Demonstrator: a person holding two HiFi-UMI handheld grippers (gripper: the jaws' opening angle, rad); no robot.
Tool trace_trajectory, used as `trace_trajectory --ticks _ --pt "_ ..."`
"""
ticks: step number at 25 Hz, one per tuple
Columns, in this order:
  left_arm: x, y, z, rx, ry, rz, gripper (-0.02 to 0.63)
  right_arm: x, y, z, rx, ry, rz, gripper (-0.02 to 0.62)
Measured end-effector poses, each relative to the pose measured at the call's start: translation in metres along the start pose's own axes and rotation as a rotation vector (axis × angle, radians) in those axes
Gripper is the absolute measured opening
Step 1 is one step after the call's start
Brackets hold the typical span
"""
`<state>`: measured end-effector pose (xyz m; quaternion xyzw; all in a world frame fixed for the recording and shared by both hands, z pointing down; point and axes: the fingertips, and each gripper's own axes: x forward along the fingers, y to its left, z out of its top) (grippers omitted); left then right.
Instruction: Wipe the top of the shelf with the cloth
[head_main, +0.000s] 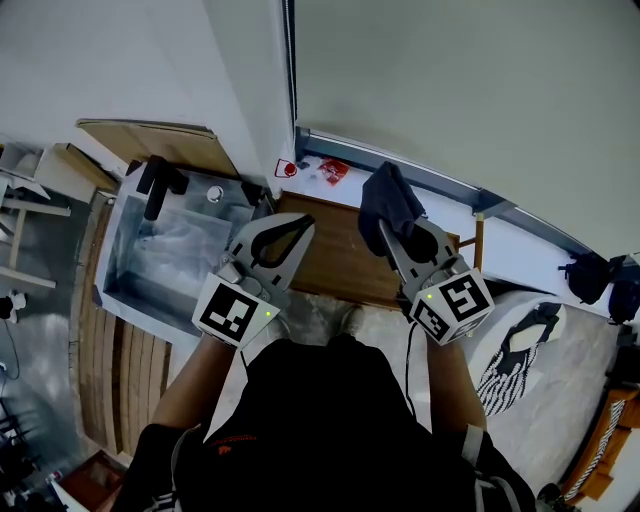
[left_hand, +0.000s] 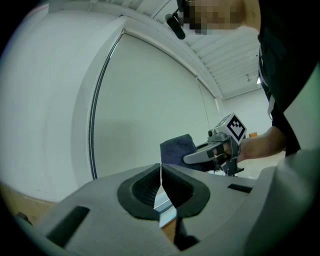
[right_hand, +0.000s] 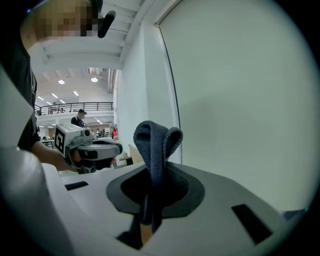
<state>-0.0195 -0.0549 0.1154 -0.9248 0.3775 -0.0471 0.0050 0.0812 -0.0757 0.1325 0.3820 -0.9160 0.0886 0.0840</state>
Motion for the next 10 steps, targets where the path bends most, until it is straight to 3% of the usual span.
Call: trace_trajectory --ticks 10 --pt "0.0014 -0.0024 -0.0038 -0.01 0.004 0.021 0.025 -0.0008 -0.0014 -0.0036 -0.001 0.007 0.016 0.048"
